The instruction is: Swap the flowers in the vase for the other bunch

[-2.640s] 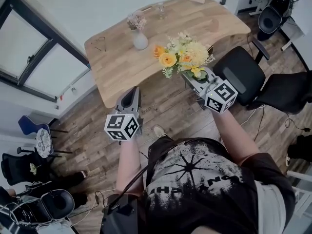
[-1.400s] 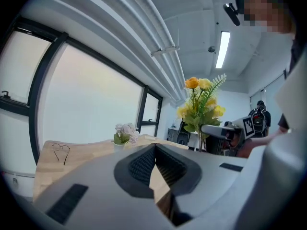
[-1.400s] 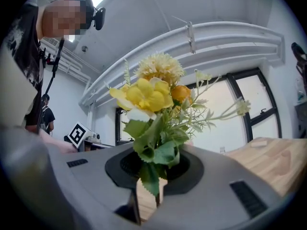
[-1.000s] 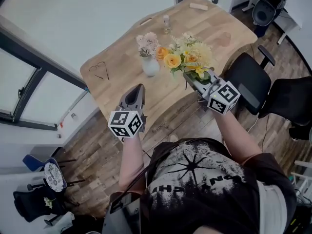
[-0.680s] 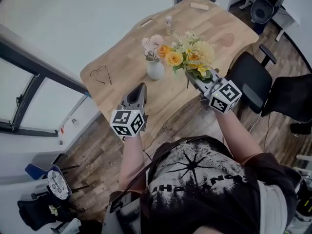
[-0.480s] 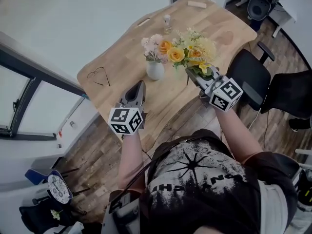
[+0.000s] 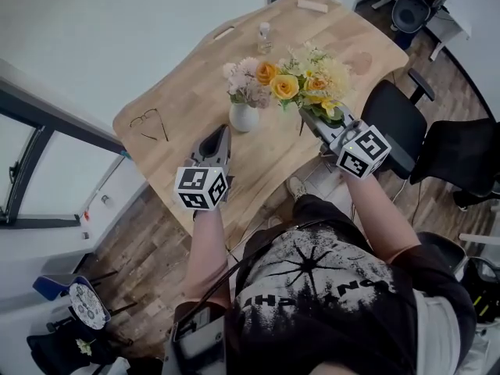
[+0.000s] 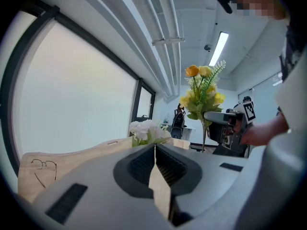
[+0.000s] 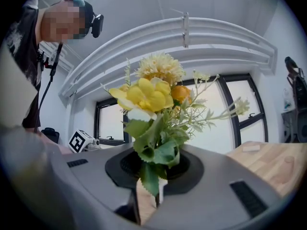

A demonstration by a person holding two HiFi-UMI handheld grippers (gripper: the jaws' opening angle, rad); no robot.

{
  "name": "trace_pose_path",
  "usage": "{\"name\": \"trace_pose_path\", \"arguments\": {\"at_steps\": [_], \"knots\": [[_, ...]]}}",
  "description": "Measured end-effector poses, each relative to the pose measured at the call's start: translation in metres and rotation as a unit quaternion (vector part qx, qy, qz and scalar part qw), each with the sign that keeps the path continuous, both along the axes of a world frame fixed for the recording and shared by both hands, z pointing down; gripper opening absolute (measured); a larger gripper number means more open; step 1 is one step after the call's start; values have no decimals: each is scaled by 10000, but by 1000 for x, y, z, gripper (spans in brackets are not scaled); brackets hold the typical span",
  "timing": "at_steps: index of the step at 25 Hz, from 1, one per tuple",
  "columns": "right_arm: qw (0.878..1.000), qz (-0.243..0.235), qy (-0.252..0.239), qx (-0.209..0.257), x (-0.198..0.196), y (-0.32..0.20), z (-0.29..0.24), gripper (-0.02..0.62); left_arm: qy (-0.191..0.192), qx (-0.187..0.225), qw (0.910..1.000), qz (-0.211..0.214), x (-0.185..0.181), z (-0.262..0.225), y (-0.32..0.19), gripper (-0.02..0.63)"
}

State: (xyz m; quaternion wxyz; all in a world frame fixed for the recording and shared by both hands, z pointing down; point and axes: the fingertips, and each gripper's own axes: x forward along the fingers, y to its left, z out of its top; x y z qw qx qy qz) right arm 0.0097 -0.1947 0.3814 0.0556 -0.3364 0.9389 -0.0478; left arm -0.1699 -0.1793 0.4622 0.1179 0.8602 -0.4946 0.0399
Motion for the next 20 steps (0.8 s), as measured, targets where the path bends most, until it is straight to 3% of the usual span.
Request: {"name": "trace_pose_path", "arguments": {"at_steps": [10,20], "knots": [[9994,-323,44,-88,-2,-44,5,81,-272,-162,9993,-192,-1,24,-37,21],[9991,-402,59,-143,2,-73,12,81,-613,-177,9979,-138,8,44,-66,246]]}}
